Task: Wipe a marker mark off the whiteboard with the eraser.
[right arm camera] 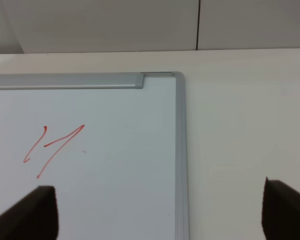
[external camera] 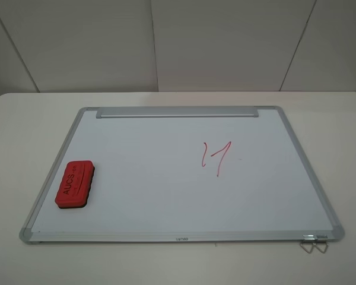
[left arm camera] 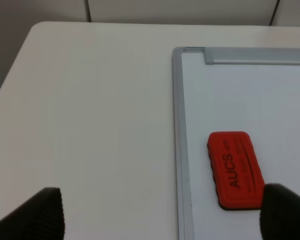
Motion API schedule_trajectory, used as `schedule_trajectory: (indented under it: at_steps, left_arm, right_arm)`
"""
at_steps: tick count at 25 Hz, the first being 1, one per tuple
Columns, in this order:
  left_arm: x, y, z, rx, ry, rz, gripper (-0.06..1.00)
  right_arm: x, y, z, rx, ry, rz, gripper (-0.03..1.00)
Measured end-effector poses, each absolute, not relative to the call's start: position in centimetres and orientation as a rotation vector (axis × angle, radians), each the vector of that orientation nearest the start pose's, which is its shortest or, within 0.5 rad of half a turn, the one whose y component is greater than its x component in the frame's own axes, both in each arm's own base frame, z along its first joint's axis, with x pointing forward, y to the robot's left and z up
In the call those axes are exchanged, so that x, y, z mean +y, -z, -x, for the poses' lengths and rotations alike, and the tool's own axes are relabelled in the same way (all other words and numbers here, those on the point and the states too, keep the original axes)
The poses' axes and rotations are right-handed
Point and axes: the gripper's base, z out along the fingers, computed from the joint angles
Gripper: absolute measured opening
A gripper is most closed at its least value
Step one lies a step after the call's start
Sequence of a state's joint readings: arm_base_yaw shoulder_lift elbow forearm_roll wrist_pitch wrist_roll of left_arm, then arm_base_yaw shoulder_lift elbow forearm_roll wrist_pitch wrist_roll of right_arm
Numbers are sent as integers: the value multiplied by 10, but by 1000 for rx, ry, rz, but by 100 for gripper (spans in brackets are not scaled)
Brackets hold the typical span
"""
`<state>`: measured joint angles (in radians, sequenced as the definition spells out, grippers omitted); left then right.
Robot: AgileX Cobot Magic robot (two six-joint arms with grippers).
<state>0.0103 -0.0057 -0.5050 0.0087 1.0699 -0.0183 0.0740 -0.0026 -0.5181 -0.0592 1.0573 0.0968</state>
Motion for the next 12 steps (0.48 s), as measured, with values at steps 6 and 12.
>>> schedule_trajectory:
  at_steps: [6,12]
  left_arm:
    - [0,-278,7,2042,7,30,77]
    - [0,-278,7,2042,7,31,77]
  right_arm:
    - [-5,-283,7,2019,-38,-26,72]
    - [-5,-283,7,2019,-38,-26,72]
